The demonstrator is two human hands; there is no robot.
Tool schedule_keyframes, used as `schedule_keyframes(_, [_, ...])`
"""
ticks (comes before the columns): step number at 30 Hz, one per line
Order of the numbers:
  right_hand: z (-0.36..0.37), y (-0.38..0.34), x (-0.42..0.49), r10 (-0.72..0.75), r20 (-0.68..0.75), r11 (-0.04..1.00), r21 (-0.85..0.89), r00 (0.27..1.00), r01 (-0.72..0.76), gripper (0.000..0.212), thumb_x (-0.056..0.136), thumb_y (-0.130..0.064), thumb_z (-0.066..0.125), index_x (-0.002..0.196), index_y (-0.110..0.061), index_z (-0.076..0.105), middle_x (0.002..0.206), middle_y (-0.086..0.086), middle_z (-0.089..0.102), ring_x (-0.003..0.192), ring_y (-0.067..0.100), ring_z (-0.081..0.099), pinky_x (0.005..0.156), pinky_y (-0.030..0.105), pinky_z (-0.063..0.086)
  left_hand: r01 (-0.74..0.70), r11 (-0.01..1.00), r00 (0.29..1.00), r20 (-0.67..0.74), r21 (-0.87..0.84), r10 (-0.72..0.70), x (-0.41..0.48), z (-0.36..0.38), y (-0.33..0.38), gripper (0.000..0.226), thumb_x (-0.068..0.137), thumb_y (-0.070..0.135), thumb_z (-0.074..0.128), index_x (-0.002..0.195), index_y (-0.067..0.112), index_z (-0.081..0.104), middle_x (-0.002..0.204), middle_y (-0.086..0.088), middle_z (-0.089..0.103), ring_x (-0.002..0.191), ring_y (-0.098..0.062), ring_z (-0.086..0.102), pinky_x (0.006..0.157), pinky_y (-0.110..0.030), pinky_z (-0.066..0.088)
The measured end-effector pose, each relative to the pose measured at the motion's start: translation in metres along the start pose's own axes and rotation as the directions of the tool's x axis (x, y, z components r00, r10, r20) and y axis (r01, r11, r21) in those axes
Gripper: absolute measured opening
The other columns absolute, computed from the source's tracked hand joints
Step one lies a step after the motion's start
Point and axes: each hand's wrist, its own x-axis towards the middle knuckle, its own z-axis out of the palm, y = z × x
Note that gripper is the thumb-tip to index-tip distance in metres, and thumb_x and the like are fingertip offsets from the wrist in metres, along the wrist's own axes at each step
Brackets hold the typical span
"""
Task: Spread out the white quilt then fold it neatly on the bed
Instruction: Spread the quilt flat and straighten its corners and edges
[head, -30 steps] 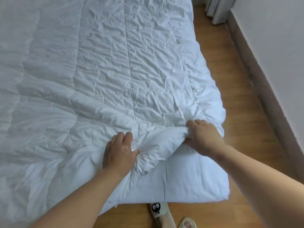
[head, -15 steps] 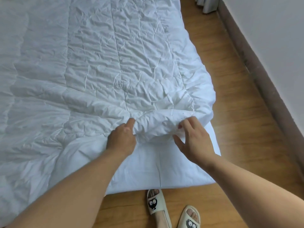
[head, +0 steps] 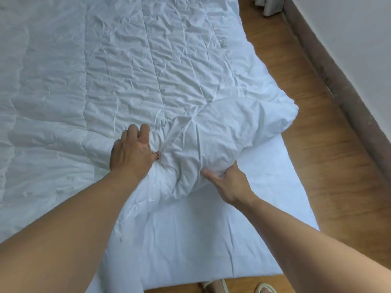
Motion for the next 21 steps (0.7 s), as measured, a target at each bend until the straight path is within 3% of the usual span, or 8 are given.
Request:
schedule_keyframes(2, [0.02, -0.015, 0.018, 0.048, -0.02, 0.992, 0.113, 0.999, -0.046, 0.082, 0.084, -0.052, 0.074, 0.151, -0.032, 0.03, 0.118, -0.018, 0.057, 0.111, 0.015, 0.059, 0.091, 0.027, 0.044, -0.047, 0.998, 0.997, 0.061, -0.038, 0.049, 0.007, 0.013, -0.003, 0.047, 0.085, 0.037, 0.072, 0.118, 0.013, 0.049, 0.105, -0.013, 0.054, 0.095, -0.036, 0.057, 0.072, -0.043, 0.047])
schedule_keyframes(5, [0.052, -0.026, 0.034, 0.147, -0.094, 0.954, 0.277, 0.985, -0.116, 0.082, 0.084, -0.052, 0.07, 0.151, -0.045, 0.024, 0.124, -0.012, 0.059, 0.109, 0.018, 0.057, 0.1, 0.036, 0.048, -0.002, 0.987, 0.981, 0.192, -0.163, 0.033, 0.018, 0.033, -0.013, 0.015, 0.093, 0.033, 0.059, 0.103, 0.022, 0.056, 0.095, -0.005, 0.056, 0.089, -0.031, 0.059, 0.071, -0.036, 0.046])
schedule_keyframes(9, [0.079, -0.034, 0.023, 0.359, -0.122, 0.881, 0.372, 0.925, -0.293, 0.069, 0.089, -0.059, 0.061, 0.146, -0.03, 0.034, 0.123, 0.0, 0.059, 0.113, 0.027, 0.058, 0.103, 0.043, 0.048, 0.061, 0.975, 0.954, 0.299, -0.215, 0.007, 0.025, 0.044, -0.018, 0.018, 0.091, 0.044, 0.061, 0.103, 0.03, 0.062, 0.091, 0.003, 0.05, 0.083, -0.021, 0.05, 0.072, -0.031, 0.038])
schedule_keyframes(11, [0.082, -0.039, 0.021, 0.429, -0.117, 0.855, 0.374, 0.896, -0.361, 0.065, 0.092, -0.059, 0.057, 0.141, -0.021, 0.038, 0.119, 0.004, 0.058, 0.111, 0.03, 0.058, 0.102, 0.043, 0.048, 0.078, 0.97, 0.949, 0.314, -0.23, -0.002, 0.025, 0.044, -0.018, 0.021, 0.09, 0.045, 0.062, 0.106, 0.031, 0.062, 0.092, 0.004, 0.048, 0.087, -0.023, 0.054, 0.073, -0.03, 0.039])
schedule_keyframes(14, [0.08, -0.041, 0.012, 0.414, -0.097, 0.872, 0.329, 0.905, -0.363, 0.057, 0.093, -0.058, 0.053, 0.131, -0.016, 0.045, 0.116, 0.002, 0.062, 0.112, 0.03, 0.06, 0.1, 0.045, 0.049, 0.097, 0.964, 0.942, 0.336, -0.248, -0.009, 0.018, 0.042, -0.019, 0.025, 0.089, 0.046, 0.064, 0.108, 0.031, 0.061, 0.094, 0.004, 0.047, 0.094, -0.027, 0.059, 0.075, -0.031, 0.042])
schedule_keyframes(17, [0.067, -0.034, -0.021, 0.291, -0.038, 0.912, 0.312, 0.956, -0.266, 0.047, 0.085, -0.063, 0.051, 0.112, -0.025, 0.059, 0.104, -0.006, 0.07, 0.103, 0.019, 0.066, 0.094, 0.044, 0.054, 0.115, 0.953, 0.922, 0.387, -0.28, 0.002, 0.0, 0.035, -0.016, 0.031, 0.085, 0.049, 0.066, 0.11, 0.033, 0.059, 0.099, 0.004, 0.046, 0.095, -0.025, 0.059, 0.077, -0.032, 0.045])
schedule_keyframes(21, [0.015, -0.013, -0.08, 0.23, 0.002, 0.941, 0.256, 0.973, -0.223, 0.027, 0.094, -0.047, 0.059, 0.095, -0.023, 0.071, 0.088, -0.013, 0.074, 0.081, 0.003, 0.068, 0.081, 0.033, 0.056, 0.128, 0.939, 0.882, 0.47, -0.32, 0.039, -0.04, 0.025, 0.001, 0.043, 0.079, 0.061, 0.068, 0.115, 0.041, 0.056, 0.109, 0.006, 0.043, 0.101, -0.019, 0.055, 0.086, -0.032, 0.048])
